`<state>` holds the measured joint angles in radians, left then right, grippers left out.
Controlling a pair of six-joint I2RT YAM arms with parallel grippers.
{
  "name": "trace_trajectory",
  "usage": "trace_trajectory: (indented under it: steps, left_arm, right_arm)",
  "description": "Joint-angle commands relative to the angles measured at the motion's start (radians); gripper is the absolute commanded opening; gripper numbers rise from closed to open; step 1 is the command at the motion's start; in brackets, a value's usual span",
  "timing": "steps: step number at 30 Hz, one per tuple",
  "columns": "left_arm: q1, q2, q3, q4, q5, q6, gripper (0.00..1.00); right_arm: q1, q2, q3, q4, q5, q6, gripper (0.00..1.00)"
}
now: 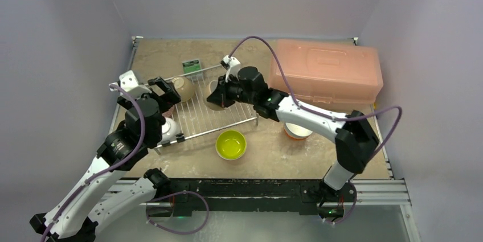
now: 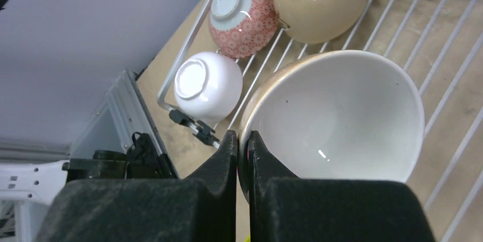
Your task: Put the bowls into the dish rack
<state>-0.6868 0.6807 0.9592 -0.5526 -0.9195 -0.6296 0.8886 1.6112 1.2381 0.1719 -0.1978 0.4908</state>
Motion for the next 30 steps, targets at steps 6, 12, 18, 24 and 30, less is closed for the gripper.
trace_trajectory:
  steps: [6, 12, 18, 24, 30]
  left_arm:
    - [0.002, -0.034, 0.027, 0.088, 0.022, 0.071, 0.88]
    - [0.001, -0.135, -0.066, 0.255, 0.157, 0.158, 0.89]
    - [0.002, -0.122, -0.045, 0.222, 0.18, 0.188, 0.89]
    - [0.003, -0.124, -0.063, 0.242, 0.193, 0.183, 0.89]
    - [0.002, -0.112, -0.059, 0.238, 0.186, 0.178, 0.89]
  right_arm:
    - [-0.016, 0.195, 0.148, 0.404, -0.287, 0.286, 0.0]
    - [-0.034, 0.368, 0.194, 0.635, -0.406, 0.541, 0.0]
    - [-0.04, 0.527, 0.273, 0.854, -0.512, 0.764, 0.0]
    - [-0.06, 0.607, 0.258, 1.038, -0.53, 0.923, 0.0]
    - [-0.074, 0.627, 0.217, 1.085, -0.527, 0.982, 0.0]
